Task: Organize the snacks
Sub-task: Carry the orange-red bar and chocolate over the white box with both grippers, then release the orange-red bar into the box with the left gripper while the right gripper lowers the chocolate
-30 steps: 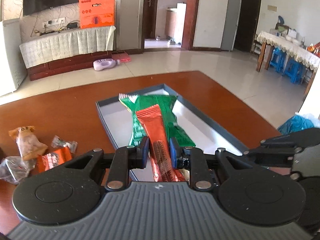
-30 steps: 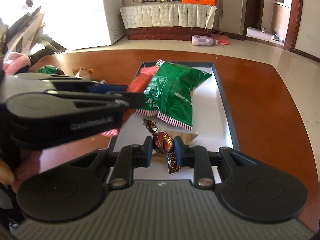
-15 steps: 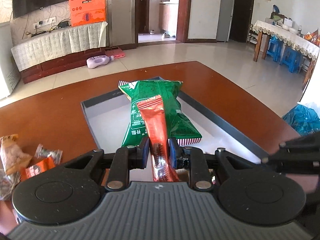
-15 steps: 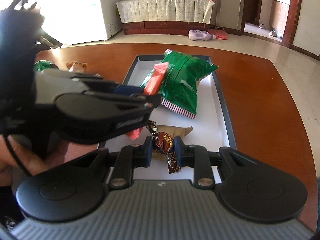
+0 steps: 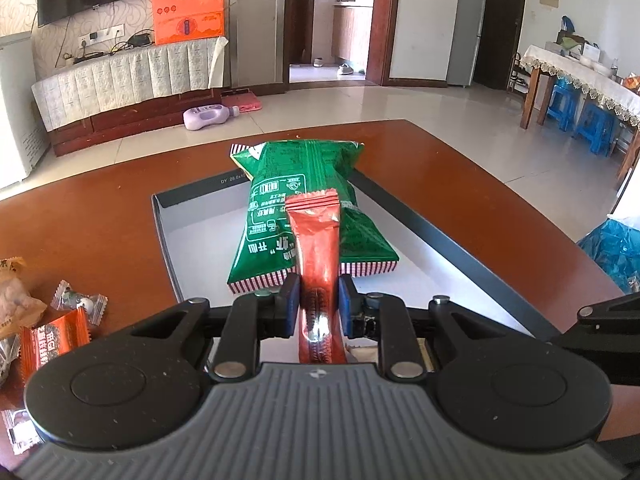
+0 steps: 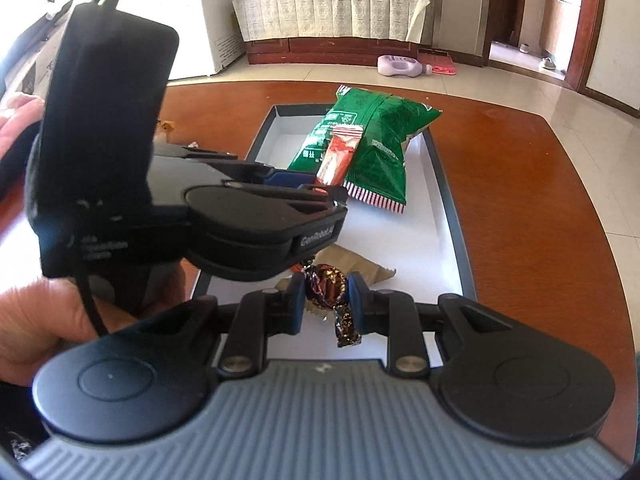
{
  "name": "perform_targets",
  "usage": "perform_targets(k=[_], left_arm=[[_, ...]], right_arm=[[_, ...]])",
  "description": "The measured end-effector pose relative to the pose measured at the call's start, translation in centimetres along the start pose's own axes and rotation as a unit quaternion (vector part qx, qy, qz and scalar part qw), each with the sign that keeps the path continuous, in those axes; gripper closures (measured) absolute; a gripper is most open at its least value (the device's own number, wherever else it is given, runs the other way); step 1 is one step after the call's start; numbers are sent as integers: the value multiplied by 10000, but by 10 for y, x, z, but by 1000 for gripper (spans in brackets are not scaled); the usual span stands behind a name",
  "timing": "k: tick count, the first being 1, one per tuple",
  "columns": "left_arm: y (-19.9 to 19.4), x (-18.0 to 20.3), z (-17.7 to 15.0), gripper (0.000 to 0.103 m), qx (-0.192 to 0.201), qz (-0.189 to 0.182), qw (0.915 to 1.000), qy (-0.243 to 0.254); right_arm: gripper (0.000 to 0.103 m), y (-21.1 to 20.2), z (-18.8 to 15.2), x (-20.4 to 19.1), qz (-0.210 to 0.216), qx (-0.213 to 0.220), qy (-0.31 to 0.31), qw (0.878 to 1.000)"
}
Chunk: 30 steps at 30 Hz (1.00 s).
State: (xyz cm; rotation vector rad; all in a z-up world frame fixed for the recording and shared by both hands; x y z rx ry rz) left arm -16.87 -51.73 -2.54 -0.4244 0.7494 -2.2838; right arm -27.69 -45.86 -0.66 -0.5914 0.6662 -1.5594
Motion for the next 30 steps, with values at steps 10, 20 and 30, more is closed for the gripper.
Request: perform_targets(k=[10,20,30], left_arm=[[1,6,1,79,-60,26,10000,-20],[0,8,-2,78,-161,33,9999,-31],[-7,9,-2,76,-120,125,9998,-36]], right_arm=[[77,-1,1,3,-29,-19,48,10000],[77,-1,-1,3,-55,-40,67,10000],[77,1,0,3,-70,-41,97,9999]])
Point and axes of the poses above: each gripper's, at about its wrist camera, not at the fingertips, and y roughly the way its jaws point, x to its right, z to its top, the point moved 10 cm from there along y, roughly the way its jaws point, and after that the axes turned 3 degrees about -z, right-handed, at the moved point
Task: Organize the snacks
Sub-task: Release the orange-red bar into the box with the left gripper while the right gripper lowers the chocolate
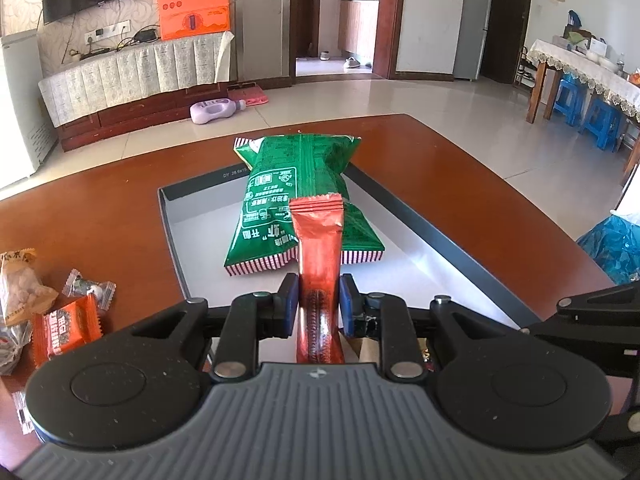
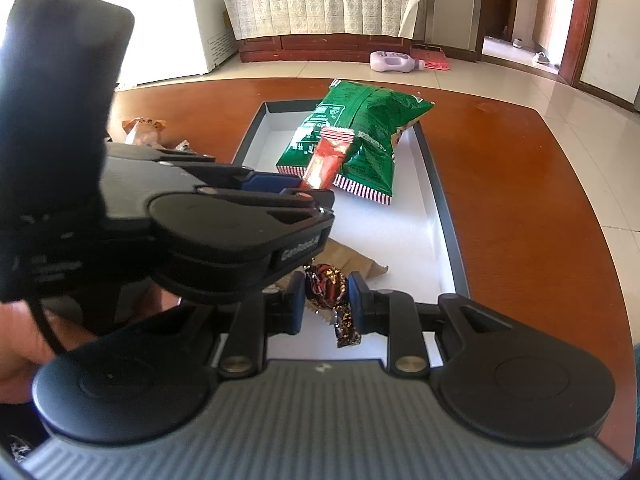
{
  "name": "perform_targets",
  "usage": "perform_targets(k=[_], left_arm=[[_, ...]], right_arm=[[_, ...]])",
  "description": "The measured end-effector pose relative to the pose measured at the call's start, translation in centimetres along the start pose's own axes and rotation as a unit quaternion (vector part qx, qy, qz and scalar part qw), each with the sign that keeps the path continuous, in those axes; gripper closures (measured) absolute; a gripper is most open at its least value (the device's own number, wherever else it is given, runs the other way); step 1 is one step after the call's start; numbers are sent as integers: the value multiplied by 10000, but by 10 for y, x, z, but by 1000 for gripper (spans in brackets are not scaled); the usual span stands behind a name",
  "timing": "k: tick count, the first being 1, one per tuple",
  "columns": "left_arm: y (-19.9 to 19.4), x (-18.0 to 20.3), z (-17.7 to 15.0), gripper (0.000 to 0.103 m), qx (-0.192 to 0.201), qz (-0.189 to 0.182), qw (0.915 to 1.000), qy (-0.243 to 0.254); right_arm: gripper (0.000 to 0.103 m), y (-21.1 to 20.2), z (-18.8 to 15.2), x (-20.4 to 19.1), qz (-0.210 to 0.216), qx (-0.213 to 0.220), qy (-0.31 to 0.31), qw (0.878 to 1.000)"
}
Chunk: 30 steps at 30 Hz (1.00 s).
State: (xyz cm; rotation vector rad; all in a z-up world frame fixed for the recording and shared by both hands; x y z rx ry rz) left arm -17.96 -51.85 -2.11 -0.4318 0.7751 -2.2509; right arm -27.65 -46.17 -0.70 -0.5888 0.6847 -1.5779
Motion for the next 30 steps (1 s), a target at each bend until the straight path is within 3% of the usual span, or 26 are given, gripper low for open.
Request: perform_targets(k=[4,5,9,14,27,30], left_arm=[[-7,-1,0,49,71,47,10000,-8],[-9,-2,0,48,107,59,9999,1],[-16,-3,2,47,147,53,9999,18],[-28,-5,3,37,218,84,9997,9],[-53,-7,3,34,306,188,9994,16],[-60,-7,3,33,322,228,9992,-8]], right_arm=[[77,0,0,0,-15,11,7,10000],[77,0,-1,-1,-15,9,12,10000],[76,0,-2,-1,-13,11,28,10000],[76,-2,-2,0,-11,49,74,10000],[75,-17,3,6,254,289,344,9987],[66,-21,6,5,295,393,339,9982]])
Point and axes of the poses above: each gripper's, at about its wrist camera, not at the fingertips, and y roughly the way its jaws point, x to its right, z to its top, the point moved 10 cm from there along y, roughly the way its jaws point, and after that the axes turned 3 degrees about -z, right-handed, at the moved point
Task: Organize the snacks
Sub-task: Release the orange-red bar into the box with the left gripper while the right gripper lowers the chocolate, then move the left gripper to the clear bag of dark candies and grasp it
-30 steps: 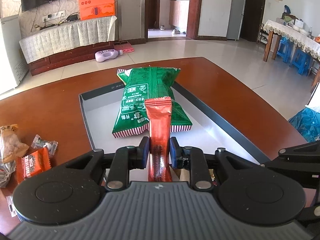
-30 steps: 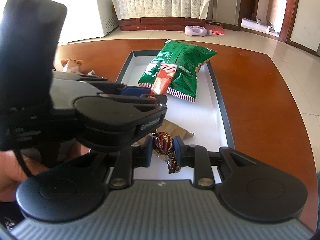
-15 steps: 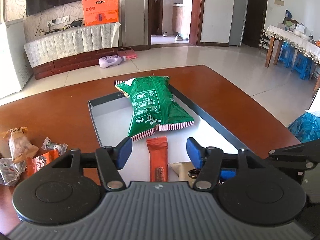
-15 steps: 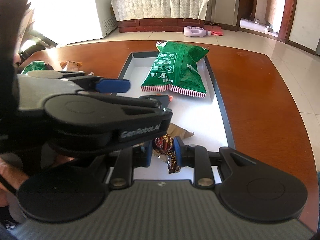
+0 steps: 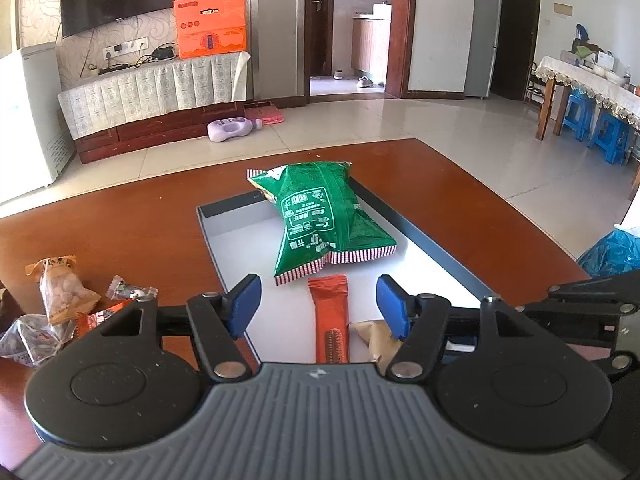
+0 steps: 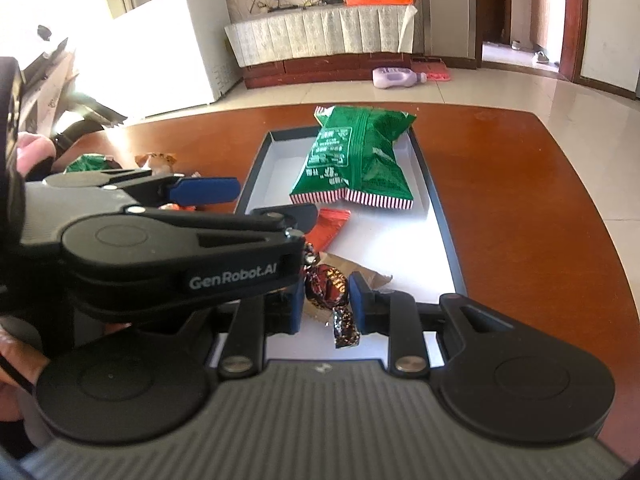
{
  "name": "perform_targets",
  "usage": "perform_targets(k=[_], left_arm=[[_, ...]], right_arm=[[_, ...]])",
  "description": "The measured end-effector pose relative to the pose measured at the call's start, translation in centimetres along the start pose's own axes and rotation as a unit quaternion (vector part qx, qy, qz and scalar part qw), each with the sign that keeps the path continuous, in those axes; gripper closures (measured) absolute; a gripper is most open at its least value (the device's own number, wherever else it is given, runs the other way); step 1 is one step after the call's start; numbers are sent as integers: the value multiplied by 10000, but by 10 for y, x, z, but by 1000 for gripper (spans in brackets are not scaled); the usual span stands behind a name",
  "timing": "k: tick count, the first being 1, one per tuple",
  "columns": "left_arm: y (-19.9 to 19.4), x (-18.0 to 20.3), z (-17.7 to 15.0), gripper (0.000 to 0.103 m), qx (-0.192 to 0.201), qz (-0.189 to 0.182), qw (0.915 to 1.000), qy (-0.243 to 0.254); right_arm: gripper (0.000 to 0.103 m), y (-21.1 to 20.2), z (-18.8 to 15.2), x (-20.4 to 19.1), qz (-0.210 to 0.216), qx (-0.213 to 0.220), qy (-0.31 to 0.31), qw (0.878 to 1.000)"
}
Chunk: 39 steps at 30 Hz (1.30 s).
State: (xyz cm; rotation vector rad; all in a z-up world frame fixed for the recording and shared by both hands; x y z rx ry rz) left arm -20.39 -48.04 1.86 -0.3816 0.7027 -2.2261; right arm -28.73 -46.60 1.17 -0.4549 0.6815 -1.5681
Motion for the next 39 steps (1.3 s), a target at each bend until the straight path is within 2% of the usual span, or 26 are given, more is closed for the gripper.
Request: perform_targets(k=[4,13,19,25,29,34,39], left_arm=[[-9,1,2,28,61,19,10000,32],[-34,2,0,28,200,76,9997,68],[-60,-21,-5,28,357,183,9992,-39],[-86,-73,-11,28,423,544,9976,-99],[-93,-126,-20,28,349,1010,9941,-208],[-86,-190,-40,28,113,1599,9861,-430],[-70,-230,-56,28,-160,1848,9817,-421]], right_arm=[[59,-3,-1,0,-30,45,16,10000],[59,-10,-1,-3,-1,169,-28,9999],[59,-11,2,-20,133,268,-198,9994],[59,-7,10,-50,330,347,-395,9981],[59,-3,11,-75,516,322,-562,9966],[59,13,6,-104,620,124,-881,9941],[59,24,1,-119,652,-68,-1003,9928]])
Point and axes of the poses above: each gripper's, at about its wrist camera, not at the fingertips, and y roughly the way its jaws point, x to its right, z to its top, the point moved 10 cm from there along y, roughly the way its jaws point, and after that the axes turned 3 degrees about -z, right-handed, at the moved point
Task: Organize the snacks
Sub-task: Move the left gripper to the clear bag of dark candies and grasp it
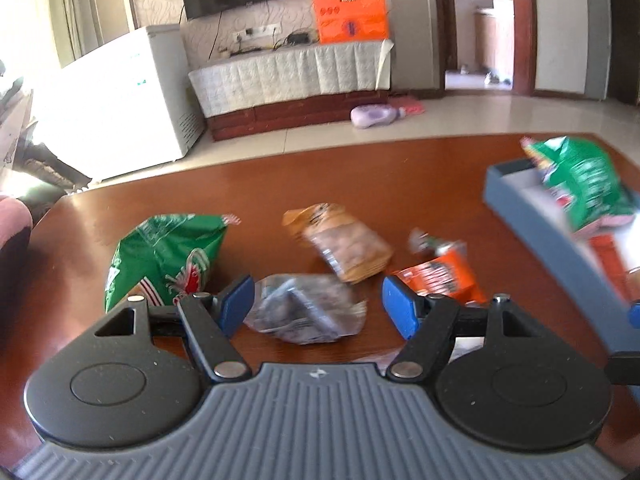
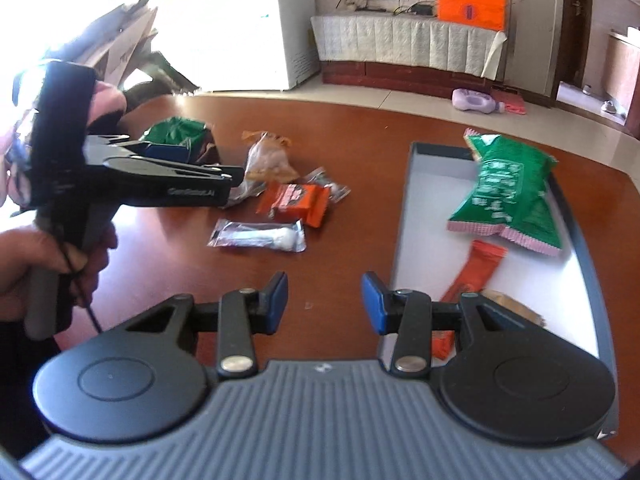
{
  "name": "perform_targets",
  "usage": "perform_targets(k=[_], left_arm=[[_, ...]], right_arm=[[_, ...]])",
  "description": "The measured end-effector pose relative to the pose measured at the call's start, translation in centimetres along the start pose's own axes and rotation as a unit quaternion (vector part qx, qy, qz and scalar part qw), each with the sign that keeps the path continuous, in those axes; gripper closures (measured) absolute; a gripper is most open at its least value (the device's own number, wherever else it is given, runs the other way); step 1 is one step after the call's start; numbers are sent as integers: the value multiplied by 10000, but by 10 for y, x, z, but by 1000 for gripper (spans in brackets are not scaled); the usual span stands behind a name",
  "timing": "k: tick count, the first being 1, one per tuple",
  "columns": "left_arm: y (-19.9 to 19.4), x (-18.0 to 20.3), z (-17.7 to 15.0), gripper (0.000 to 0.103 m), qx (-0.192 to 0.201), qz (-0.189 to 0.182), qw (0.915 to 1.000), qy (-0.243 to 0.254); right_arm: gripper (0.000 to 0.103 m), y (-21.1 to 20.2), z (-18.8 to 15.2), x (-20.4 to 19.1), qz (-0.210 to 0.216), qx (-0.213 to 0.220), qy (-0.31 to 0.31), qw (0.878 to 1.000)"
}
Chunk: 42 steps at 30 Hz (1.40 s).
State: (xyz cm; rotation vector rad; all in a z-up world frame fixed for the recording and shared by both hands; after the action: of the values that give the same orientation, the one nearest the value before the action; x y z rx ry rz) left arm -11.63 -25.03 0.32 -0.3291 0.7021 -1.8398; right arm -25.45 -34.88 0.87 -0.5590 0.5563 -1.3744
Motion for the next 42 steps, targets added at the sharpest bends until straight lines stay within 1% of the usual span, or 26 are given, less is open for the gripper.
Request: perform_targets(k=[2,3,4,6,8,10,14,16,17,20,23,25,26,27,28,29,33,35,42], left_arm=[[11,-8,-2,28,-74,26,10000,-5],[16,-12,-3,27,-115,11,9999,-17],[21,-14,-4,25,-150,6,9999,-23],[30,-20,-9,24,-214,-26,9997,-77],[38,-22,-12,22,-277,-53,9995,-172],[44,-28,-12,19,-245,-138,9992,-284],[55,-36,-15,17,-222,-382,9978,-496],[57,-40,-18,17,-218,-479,9968,-605],[58,-42,-19,16,-221,-534,9962,-646],[65,-45,-21,14,-256,-709,9940,-787],[68,-46,-23,13,-245,-796,9928,-863],[69,-45,-23,17,-237,-868,9924,-834],[69,-44,-23,26,-215,-937,9920,-816],[66,-42,-26,30,-192,-1021,9912,-821],[65,-40,-25,41,-180,-1133,9899,-839],[63,-35,-24,46,-182,-1203,9889,-847],[64,-31,-25,52,-187,-1290,9882,-802],[64,-31,-24,55,-186,-1311,9878,-815],[58,-27,-29,59,-170,-1342,9871,-854]], right_arm=[[59,7,2,-6,12,-63,-6,10000],[57,11,2,-10,42,-98,-13,9999],[51,16,2,-15,65,-134,-26,9999],[43,25,3,-26,77,-175,-104,9998],[41,33,5,-37,77,-201,-248,9995],[37,41,6,-47,52,-263,-381,9989],[36,52,9,-52,-107,-318,-473,9983],[31,57,11,-47,-204,-335,-357,9986],[31,59,12,-44,-247,-340,-269,9988],[30,66,13,-35,-313,-402,-1,9987],[30,75,12,-33,-350,-477,20,9982],[30,79,12,-34,-321,-501,-37,9982],[30,82,12,-36,-312,-507,-75,9982],[30,84,11,-37,-330,-523,-127,9980],[29,86,10,-38,-362,-554,-180,9976],[28,87,10,-38,-362,-535,-198,9977],[26,91,13,-37,-349,-500,-118,9981],[27,91,15,-38,-260,-474,-56,9985],[26,89,17,-53,72,-484,21,9988]])
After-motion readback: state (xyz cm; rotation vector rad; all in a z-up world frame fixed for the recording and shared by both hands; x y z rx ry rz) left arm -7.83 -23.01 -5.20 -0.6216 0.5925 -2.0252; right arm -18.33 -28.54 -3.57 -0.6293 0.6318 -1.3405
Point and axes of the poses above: each gripper's, at about its wrist camera, not at the fingertips, and y roughly the way its jaws point, x to its right, z to its top, the point moved 10 cm from there along y, roughly the way its jaws point, and after that the axes turned 3 degrees about -z, right-handed, at the moved point
